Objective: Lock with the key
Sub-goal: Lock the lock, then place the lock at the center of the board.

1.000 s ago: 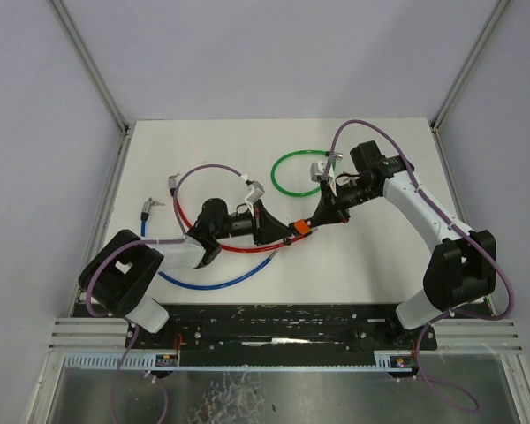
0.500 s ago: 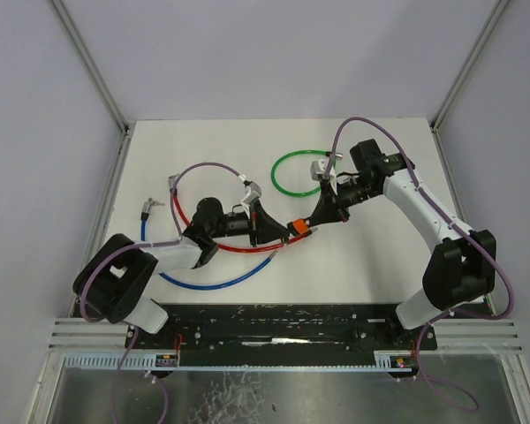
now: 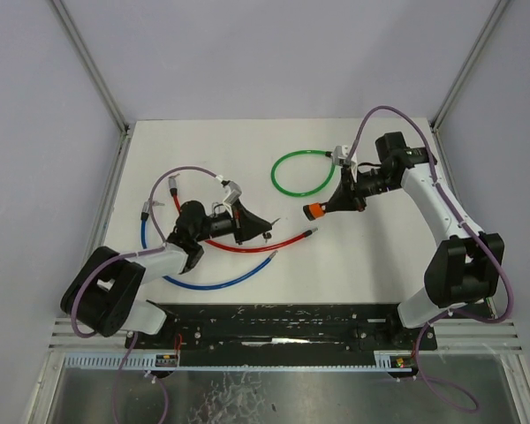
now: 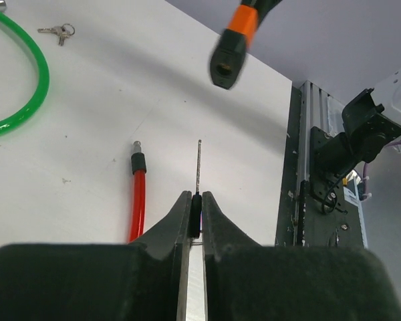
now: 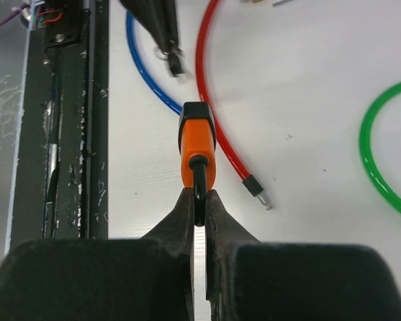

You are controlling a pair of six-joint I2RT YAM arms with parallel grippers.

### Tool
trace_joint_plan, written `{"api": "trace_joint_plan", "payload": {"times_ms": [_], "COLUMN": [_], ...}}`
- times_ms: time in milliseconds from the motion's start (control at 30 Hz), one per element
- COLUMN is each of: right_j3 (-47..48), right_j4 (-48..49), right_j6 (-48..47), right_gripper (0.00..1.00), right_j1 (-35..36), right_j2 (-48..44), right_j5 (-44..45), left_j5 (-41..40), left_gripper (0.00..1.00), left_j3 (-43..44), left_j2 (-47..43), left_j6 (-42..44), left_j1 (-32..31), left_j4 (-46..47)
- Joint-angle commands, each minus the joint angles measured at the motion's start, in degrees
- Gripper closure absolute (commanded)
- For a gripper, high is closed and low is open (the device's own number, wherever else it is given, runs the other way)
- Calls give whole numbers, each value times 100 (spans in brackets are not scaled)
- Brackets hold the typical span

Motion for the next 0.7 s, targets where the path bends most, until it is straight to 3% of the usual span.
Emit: {"api": "trace_joint_plan", "payload": {"times_ms": [0, 200, 400, 667], "right_j3": [-266, -1094, -1763, -1557], "right_j4": [1283, 3677, 5559, 5613], "right_j6": [1473, 3817, 6263, 7379], "right_gripper": [100, 100, 100, 100], "right_j1": [-430, -1357, -2627, -3244], "right_j2": [-256, -389, 59, 828], "right_j5": [-126, 105, 302, 1867], "left_j5": [-375, -781, -983, -817], "left_gripper": [100, 100, 100, 100], "left_j3": [-155, -250, -404, -437], "left_j2": [-304, -619, -999, -1218], "left_j6": [-341, -448, -364, -339], "left_j1": [9, 9, 9, 9], "left_j4": [592, 408, 243, 108]}}
